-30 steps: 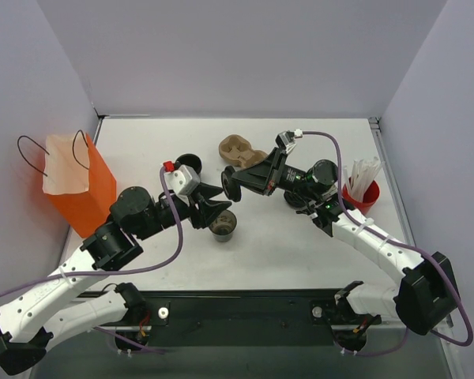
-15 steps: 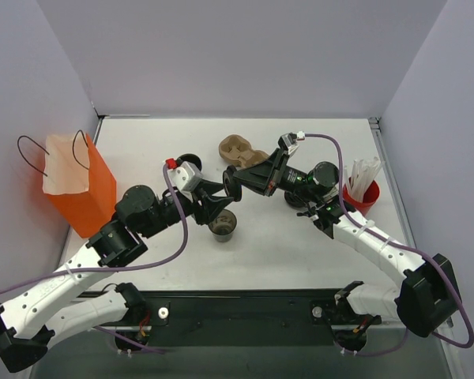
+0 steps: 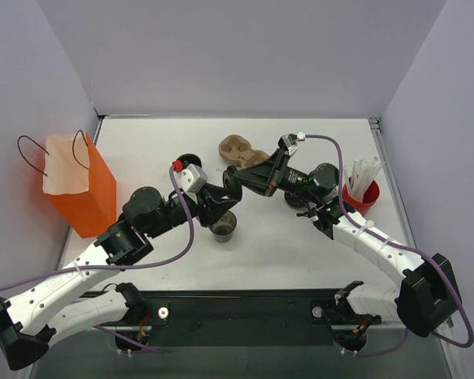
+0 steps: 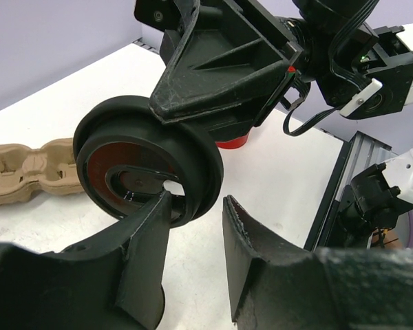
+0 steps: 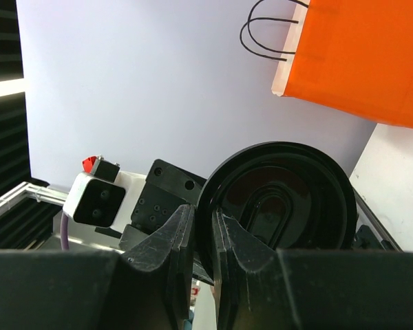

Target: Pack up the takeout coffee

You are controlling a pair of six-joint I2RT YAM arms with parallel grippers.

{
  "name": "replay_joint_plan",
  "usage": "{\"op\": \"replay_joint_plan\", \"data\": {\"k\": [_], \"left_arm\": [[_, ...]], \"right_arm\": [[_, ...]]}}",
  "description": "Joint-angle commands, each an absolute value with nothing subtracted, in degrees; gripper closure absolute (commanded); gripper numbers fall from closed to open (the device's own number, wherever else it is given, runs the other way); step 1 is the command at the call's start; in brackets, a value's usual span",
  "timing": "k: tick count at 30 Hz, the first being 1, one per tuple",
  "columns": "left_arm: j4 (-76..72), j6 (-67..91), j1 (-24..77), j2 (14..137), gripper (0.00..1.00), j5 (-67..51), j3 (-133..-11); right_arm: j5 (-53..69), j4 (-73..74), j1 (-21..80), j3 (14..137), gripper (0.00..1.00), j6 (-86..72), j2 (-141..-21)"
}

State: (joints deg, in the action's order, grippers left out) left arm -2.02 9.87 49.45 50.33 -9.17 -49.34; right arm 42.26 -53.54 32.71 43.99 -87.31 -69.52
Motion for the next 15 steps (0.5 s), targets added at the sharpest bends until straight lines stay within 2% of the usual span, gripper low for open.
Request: {"op": "replay_joint_plan", "data": {"k": [1, 9, 11, 14, 15], "left_arm": [[-6.6, 10.6, 49.7, 50.1, 0.56, -9.8, -49.7], [-7.8, 11.3, 49.7, 50.4, 0.62, -10.2, -49.7], [-8.3, 11.5, 49.7, 50.4, 0.70, -10.7, -49.6], [-8.6, 12.0, 49.7, 50.7, 0.74, -11.4, -49.6], [-8.7, 12.1, 49.7, 50.6, 0.79, -11.7, -49.7]], "right_arm": [[41.7, -59.3, 32.7, 44.2, 0.93, -88.1, -67.3], [41.8, -59.2, 32.6, 43.2, 0.93, -87.8, -66.9], [41.9, -59.5, 32.7, 43.2, 0.93, -87.8, -66.9], [42.1, -59.9, 32.7, 43.1, 0.92, -88.1, -66.9], [42.1, -59.9, 32.8, 43.1, 0.92, -88.2, -66.9]]}}
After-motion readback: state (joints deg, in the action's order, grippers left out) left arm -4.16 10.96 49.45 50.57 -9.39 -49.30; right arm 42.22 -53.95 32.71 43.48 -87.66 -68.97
